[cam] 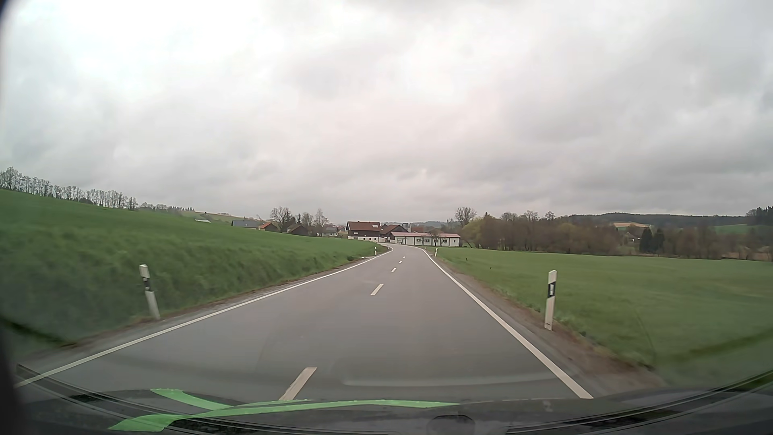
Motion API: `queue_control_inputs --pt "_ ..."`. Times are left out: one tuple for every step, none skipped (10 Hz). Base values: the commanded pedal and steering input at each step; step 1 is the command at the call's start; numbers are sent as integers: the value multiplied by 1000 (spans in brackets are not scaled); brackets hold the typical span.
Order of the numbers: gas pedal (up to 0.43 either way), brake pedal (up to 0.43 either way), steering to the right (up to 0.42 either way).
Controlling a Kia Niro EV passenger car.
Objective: Follow the waypoints while adhering to traffic rules and regulations
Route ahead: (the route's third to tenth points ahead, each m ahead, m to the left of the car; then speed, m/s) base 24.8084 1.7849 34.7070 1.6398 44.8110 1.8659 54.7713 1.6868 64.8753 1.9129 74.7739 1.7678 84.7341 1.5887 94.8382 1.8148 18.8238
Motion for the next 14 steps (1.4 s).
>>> queue_control_inputs --pt "79 0 0" --pt "79 0 0" --pt "59 0 1" --pt "59 0 1" --pt "59 0 0" --pt "59 0 1" --pt "47 0 1" --pt "39 0 0" --pt "39 0 1" --pt "39 0 2" --pt "39 0 5" --pt "39 0 6" --pt "39 0 6" --pt "39 0 6"
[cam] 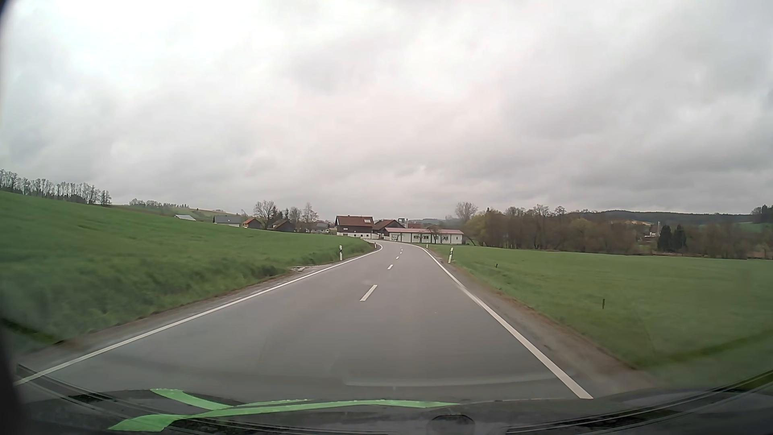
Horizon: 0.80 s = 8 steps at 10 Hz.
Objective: Follow the waypoints while adhering to traffic rules and regulations
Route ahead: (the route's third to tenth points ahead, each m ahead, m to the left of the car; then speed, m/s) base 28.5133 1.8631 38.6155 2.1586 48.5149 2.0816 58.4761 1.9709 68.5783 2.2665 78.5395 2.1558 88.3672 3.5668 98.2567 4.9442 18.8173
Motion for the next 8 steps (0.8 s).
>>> queue_control_inputs --pt "39 0 6" --pt "39 0 6" --pt "39 0 6" --pt "39 0 5" --pt "39 0 4" --pt "39 0 3" --pt "39 0 0" --pt "39 0 0"
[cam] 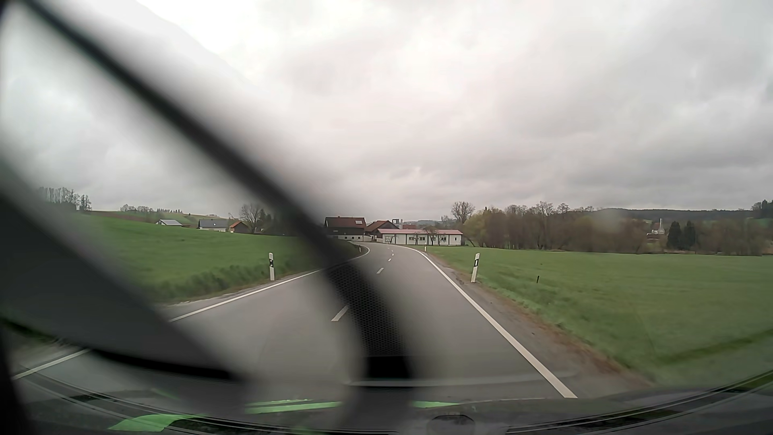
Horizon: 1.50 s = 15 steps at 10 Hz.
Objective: Follow the waypoints while adhering to traffic rules and regulations
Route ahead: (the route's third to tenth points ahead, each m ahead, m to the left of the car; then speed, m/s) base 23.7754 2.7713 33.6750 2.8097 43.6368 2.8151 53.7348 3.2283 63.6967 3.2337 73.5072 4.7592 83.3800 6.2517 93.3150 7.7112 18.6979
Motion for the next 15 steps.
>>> queue_control_inputs --pt "39 0 0" --pt "39 0 0" --pt "39 0 0" --pt "39 0 -1" --pt "39 0 -1" --pt "39 0 -2" --pt "39 0 -2" --pt "39 0 -3" --pt "39 0 -3" --pt "39 0 -3" --pt "39 0 -3" --pt "39 0 -3" --pt "39 0 -5" --pt "39 0 -5" --pt "39 0 -7"
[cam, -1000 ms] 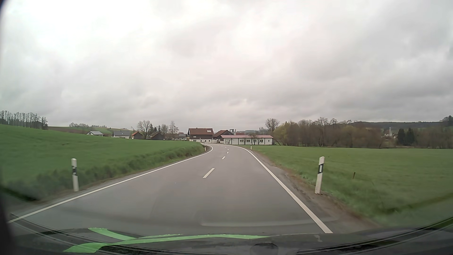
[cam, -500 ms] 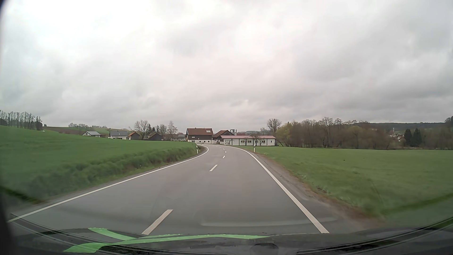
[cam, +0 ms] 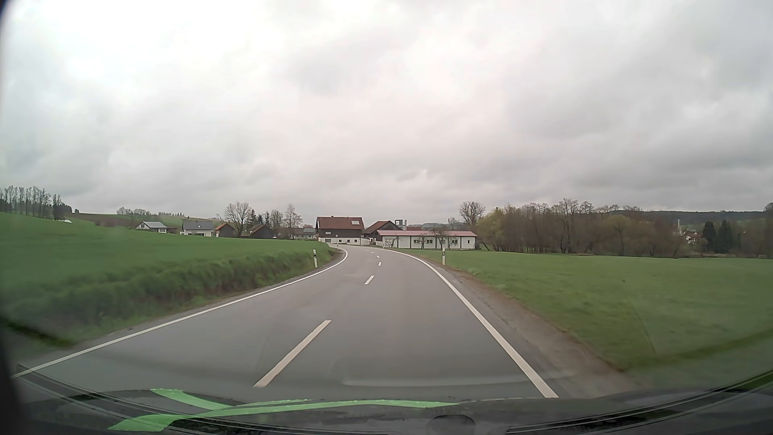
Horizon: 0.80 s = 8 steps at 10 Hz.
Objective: Follow the waypoints while adhering to traffic rules and regulations
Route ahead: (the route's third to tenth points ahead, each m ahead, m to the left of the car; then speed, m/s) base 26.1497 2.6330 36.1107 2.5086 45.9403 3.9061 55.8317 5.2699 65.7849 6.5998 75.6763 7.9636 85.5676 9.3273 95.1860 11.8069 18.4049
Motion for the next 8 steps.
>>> queue_control_inputs --pt "28 0 -7" --pt "28 0 -7" --pt "28 0 -6" --pt "28 0 -7" --pt "28 0 -7" --pt "28 0 -7" --pt "28 0 -7" --pt "28 0 -8"
